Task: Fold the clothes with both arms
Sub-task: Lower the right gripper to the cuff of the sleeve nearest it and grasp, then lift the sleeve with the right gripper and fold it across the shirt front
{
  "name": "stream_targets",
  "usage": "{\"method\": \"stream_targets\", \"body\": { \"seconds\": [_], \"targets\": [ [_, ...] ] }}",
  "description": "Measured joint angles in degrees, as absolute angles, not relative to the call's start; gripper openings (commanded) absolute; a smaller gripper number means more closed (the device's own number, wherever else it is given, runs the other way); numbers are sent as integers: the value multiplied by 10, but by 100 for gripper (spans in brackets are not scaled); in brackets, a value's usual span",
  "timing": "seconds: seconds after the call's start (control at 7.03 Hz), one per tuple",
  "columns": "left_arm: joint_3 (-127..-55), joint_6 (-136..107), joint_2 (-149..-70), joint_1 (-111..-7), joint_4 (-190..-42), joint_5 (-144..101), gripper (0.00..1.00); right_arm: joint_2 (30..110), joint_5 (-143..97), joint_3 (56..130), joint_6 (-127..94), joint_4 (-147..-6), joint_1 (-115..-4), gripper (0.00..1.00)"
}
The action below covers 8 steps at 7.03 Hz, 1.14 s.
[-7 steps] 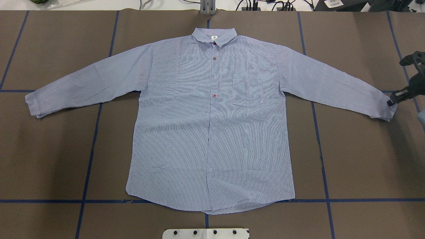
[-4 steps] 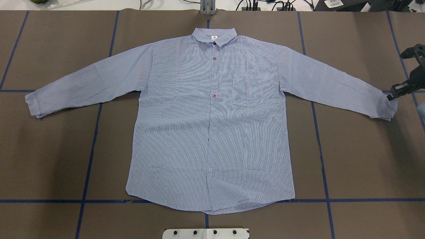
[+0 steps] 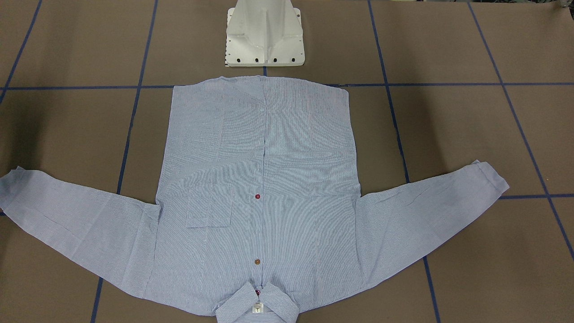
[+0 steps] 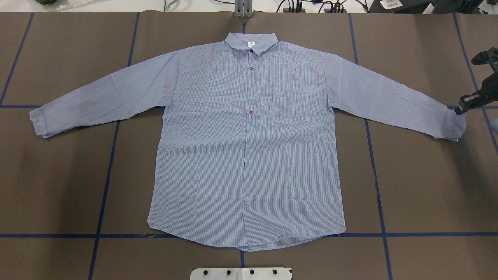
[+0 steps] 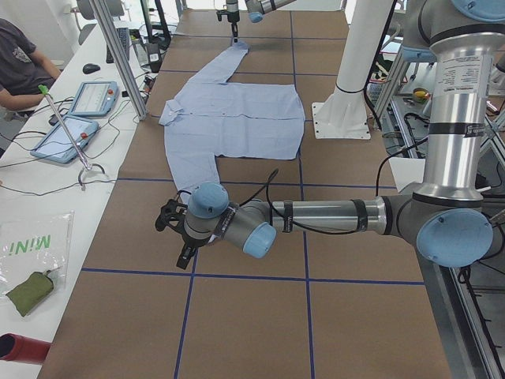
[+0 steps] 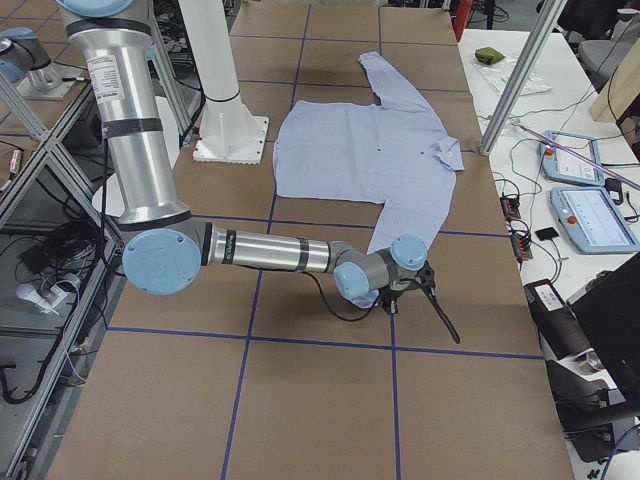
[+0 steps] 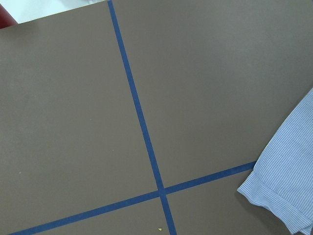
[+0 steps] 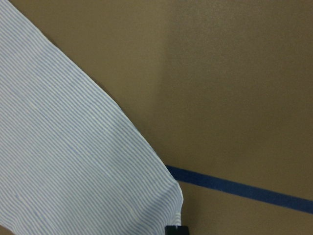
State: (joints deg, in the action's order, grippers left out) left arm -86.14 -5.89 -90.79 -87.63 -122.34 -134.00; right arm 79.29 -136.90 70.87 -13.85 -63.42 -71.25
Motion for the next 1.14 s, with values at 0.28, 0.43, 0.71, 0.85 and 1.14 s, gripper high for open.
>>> {"method": "stream_targets", "body": {
  "seconds": [0.28,0.43,0.71,0.85,1.14],
  "targets": [
    [-863,-59,-908,-876,-1223,-1340,100,794,-1371,713,-145,-633,-713,0],
    [-864,-59,-908,-876,-1223,-1340,100,793,-1377,726,-163,-633,-713,0],
    [-865,-59,-908,-876,-1223,-1340,100,777,-1398,777,-223,-634,-710,0],
    [-868,-59,-908,-876,-1223,-1341,100,762,-1405,806,-252,-634,-707,0],
    [-881,-59,-904,-878,-1223,-1342,100,702,-1420,839,-341,-634,-688,0]
  ]
}}
